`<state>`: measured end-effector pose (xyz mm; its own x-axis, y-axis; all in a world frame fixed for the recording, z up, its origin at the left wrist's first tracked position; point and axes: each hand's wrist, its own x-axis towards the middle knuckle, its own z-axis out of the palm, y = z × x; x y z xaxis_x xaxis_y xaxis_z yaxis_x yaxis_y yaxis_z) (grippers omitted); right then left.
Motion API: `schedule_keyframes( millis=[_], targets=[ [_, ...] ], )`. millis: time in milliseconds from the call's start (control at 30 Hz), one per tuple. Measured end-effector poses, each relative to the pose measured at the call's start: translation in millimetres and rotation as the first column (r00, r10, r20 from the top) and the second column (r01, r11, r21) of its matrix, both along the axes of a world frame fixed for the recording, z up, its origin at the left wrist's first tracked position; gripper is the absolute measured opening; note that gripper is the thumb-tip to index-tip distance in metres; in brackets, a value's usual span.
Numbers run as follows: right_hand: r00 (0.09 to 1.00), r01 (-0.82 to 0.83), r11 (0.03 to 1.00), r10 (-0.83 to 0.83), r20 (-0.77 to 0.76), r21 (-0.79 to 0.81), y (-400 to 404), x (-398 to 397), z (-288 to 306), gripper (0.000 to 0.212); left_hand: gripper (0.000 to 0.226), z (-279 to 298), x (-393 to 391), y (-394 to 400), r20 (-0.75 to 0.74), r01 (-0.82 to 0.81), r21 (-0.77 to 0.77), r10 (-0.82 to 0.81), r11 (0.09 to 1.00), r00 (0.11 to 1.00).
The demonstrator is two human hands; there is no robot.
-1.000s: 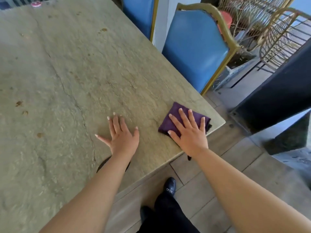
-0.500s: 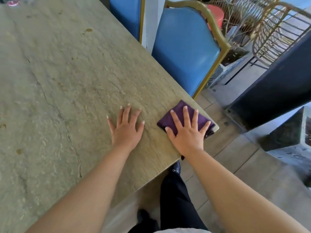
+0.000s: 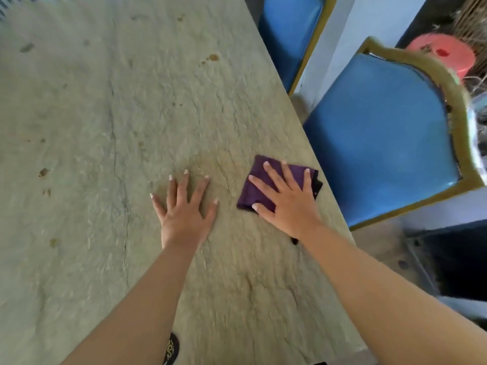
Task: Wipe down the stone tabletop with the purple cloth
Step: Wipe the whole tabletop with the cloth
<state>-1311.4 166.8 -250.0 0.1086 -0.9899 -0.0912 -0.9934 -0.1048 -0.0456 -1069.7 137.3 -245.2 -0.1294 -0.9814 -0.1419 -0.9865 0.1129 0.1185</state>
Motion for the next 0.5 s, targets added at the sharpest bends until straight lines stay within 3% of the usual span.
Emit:
schedule_keyframes(
  millis=[133,200,267,367,433,500],
  targets=[
    [0.923,0.382,0.922,-0.384,0.019,0.059,-82,5,2,0.065,0.063,-1,-1,-2,0.017,-0.008,0.005,0.008,1.000,1.000],
    [0.915,0.397,0.913,-0.402,0.043,0.092,-113,26,4,0.066,0.068,-2,-1,-4,-0.007,-0.027,0.001,0.027,1.000,1.000],
    [0.965,0.258,0.963,-0.261,0.028,0.082,-125,56,3,0.065,0.075,-2,-1,-3,-0.055,-0.063,-0.032,0.061,0.998,0.997],
    [0.995,-0.093,0.995,0.092,0.027,0.031,-111,89,0,0.065,0.076,-2,0,-2,-0.139,-0.115,-0.081,0.103,0.990,0.985],
    [0.927,-0.372,0.928,0.372,0.038,-0.002,-104,78,0,0.063,0.074,-3,1,-2,-0.181,-0.159,-0.086,0.141,0.984,0.973],
    [0.841,-0.537,0.843,0.537,0.064,-0.016,-119,49,3,0.061,0.073,-5,2,-3,-0.187,-0.164,-0.092,0.145,0.982,0.972]
  ],
)
